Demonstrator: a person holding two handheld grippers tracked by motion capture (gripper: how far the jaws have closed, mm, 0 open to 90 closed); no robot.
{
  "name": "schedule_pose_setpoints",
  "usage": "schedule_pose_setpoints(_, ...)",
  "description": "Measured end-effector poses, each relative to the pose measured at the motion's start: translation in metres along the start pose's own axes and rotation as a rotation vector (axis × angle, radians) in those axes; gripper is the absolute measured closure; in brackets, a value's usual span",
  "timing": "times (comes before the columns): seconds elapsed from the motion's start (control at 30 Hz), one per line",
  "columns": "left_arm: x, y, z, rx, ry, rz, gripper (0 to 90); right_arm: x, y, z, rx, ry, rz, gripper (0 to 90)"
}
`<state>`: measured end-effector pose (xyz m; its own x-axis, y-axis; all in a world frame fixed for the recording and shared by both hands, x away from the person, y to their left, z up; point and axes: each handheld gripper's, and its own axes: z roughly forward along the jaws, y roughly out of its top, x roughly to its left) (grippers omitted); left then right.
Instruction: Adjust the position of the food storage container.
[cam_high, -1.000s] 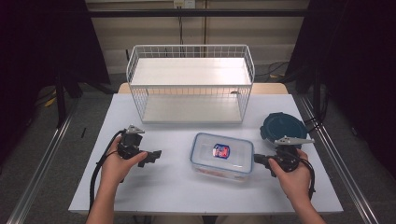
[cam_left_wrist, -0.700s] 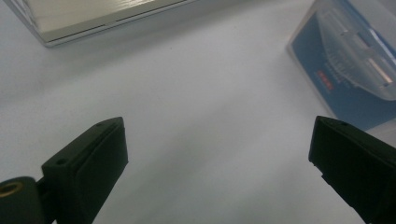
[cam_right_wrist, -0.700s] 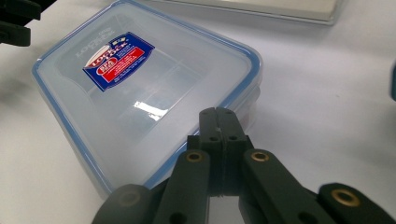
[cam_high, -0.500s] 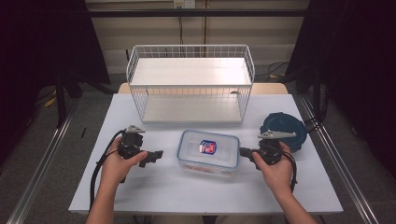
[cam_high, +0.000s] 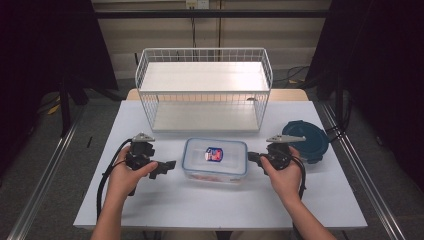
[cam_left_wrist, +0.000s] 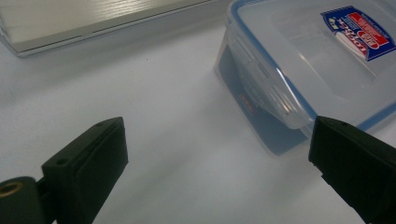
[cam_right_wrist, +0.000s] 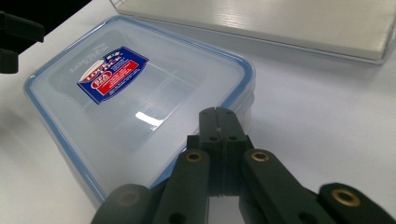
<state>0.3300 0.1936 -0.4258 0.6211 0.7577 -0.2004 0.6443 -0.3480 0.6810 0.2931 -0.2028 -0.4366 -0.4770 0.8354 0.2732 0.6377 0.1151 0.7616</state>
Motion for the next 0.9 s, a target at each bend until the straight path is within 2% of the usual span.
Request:
schedule_pose_setpoints(0.23, 0.001, 0.001, -0.002, -0.011, 0.000, -0.001, 4.5, 0.004, 0.007, 0.015, -0.009, 0.010, -0.021, 90.0)
schedule_pose_setpoints(0.6, 0.001, 0.003, -0.003, -0.005, -0.013, 0.002, 4.5, 0.005, 0.014, 0.027, -0.024, 0.027, -0.009, 89.9)
schedule_pose_setpoints(0.7, 0.001, 0.002, -0.003, -0.009, 0.002, -0.008, 4.5, 0.003, 0.014, 0.027, -0.031, 0.019, 0.005, 81.8)
schedule_pose_setpoints(0.8, 0.000, 0.002, -0.003, -0.009, 0.000, -0.009, 4.5, 0.001, 0.015, 0.022, -0.054, 0.013, 0.017, 74.2)
schedule_pose_setpoints(0.83, 0.001, 0.002, -0.004, -0.004, 0.004, 0.000, 4.5, 0.000, 0.016, 0.019, -0.058, 0.009, 0.020, 71.7)
schedule_pose_setpoints(0.9, 0.000, 0.002, -0.005, -0.013, 0.005, -0.006, 4.5, -0.001, 0.016, 0.015, -0.075, 0.017, 0.037, 66.0)
